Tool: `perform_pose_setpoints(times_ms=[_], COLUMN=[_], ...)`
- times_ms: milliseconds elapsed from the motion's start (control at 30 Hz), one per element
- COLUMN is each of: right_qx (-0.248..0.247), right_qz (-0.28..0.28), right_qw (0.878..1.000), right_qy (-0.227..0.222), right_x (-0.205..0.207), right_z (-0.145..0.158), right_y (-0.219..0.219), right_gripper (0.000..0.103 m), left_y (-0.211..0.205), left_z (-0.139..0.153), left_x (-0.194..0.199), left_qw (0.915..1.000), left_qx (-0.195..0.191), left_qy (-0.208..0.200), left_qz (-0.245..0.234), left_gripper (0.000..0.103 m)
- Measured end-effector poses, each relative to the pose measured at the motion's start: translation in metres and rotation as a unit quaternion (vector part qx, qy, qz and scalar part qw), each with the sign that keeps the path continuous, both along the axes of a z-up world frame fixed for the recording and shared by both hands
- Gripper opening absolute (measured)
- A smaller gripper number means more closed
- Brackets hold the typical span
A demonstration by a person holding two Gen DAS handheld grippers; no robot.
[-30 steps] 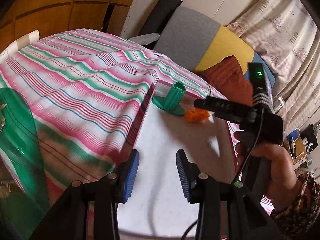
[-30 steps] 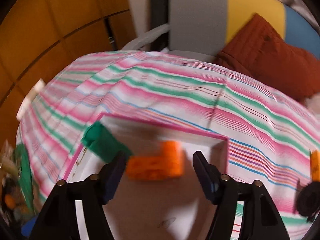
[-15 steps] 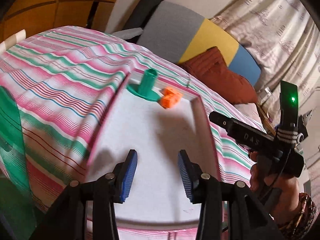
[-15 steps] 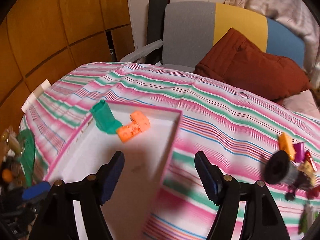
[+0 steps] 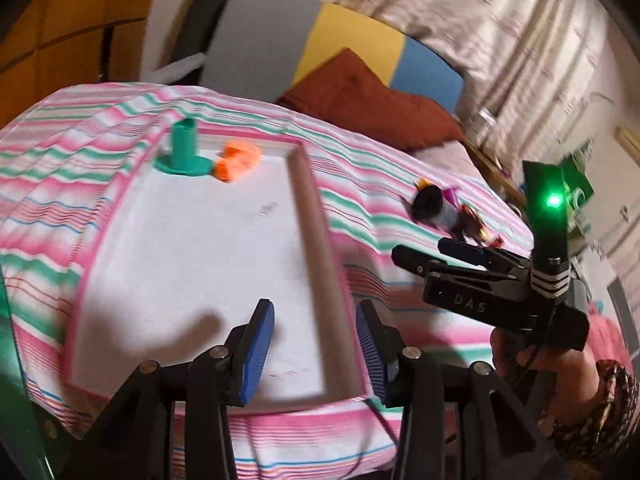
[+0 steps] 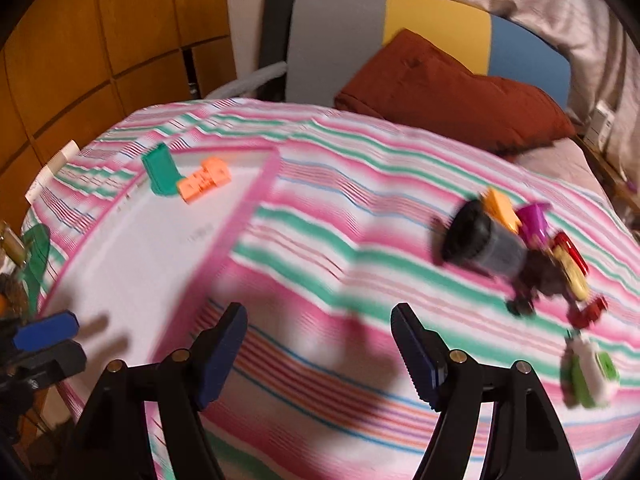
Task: Organize rigid objects
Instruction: 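Grasp the green-and-white plug-in device with the right gripper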
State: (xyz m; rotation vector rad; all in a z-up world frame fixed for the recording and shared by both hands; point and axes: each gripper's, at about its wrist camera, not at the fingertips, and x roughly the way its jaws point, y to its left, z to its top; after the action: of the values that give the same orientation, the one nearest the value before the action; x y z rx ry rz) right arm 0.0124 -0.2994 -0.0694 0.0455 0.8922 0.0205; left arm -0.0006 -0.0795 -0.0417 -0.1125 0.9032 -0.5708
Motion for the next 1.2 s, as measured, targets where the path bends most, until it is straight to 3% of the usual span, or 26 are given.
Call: perform_pose_setpoints(times_ms=[267,500,600,733,833,900,1000,1033,1100,1133,1200], right_qx=[-0.008,-0.144,-0.192,-0.210,-0.207,-0.157,0.016,0.110,0.260,0.304,0.349], right_qz=[-0.044,-0.121,-0.136,-0.137,-0.143,-0.156,-0.198,-0.207,-0.228,-0.239,-0.258], right_qw=[0.999,0.982,0.972,0.966,0.966,0.973,0.978,0.971,0.937,0.921,0.900], right_qy=[0.023,-0.015,0.005,0.058,0.066,0.067,0.054,0.050,0.045,0.042,0.037], right_x=[-0.040,-0.056,-0.051,-0.044,-0.047,-0.049,-0.059,-0.065,-0.078,-0.084,-0.092], right_z=[-0.018,0.001,-0.005,-0.028,-0.037,-0.033,-0.027,-0.029,-0.041,-0.046,-0.051], right_y=[-0.054,-0.126,-0.153,-0.175,-0.189,-0.203,-0.242,-0.259,-0.287,-0.297,-0.310], right_gripper=[0.075,0.075,0.075,0.055,0.055,0.054,0.054,0.054,0.054,0.054,0.054], left_y=[-0.037,-0.064,-0.072,-0.082,-0.087,-0.089,-0.092,-0.092,-0.094,-0.094,-0.096], left_z=[0.001,0.003,0.002,0.001,-0.001,-0.002,-0.003,-0.003,-0.003,-0.004,-0.004], left_x=[-0.022,-0.041,-0.043,-0.045,-0.047,-0.048,-0.048,-0.048,-0.048,-0.048,-0.048], left_qw=[0.9980,0.9942,0.9934,0.9923,0.9912,0.9911,0.9910,0.9910,0.9909,0.9909,0.9908], left_qx=[0.030,0.050,0.056,0.065,0.075,0.078,0.079,0.081,0.082,0.082,0.082], left_qy=[-0.012,-0.029,-0.029,-0.029,-0.029,-0.028,-0.027,-0.028,-0.029,-0.027,-0.026], left_qz=[-0.054,-0.091,-0.096,-0.101,-0.105,-0.104,-0.104,-0.104,-0.103,-0.104,-0.104], left_gripper=[0.043,0.043,0.043,0.043,0.043,0.043,0.043,0.043,0.043,0.043,0.043])
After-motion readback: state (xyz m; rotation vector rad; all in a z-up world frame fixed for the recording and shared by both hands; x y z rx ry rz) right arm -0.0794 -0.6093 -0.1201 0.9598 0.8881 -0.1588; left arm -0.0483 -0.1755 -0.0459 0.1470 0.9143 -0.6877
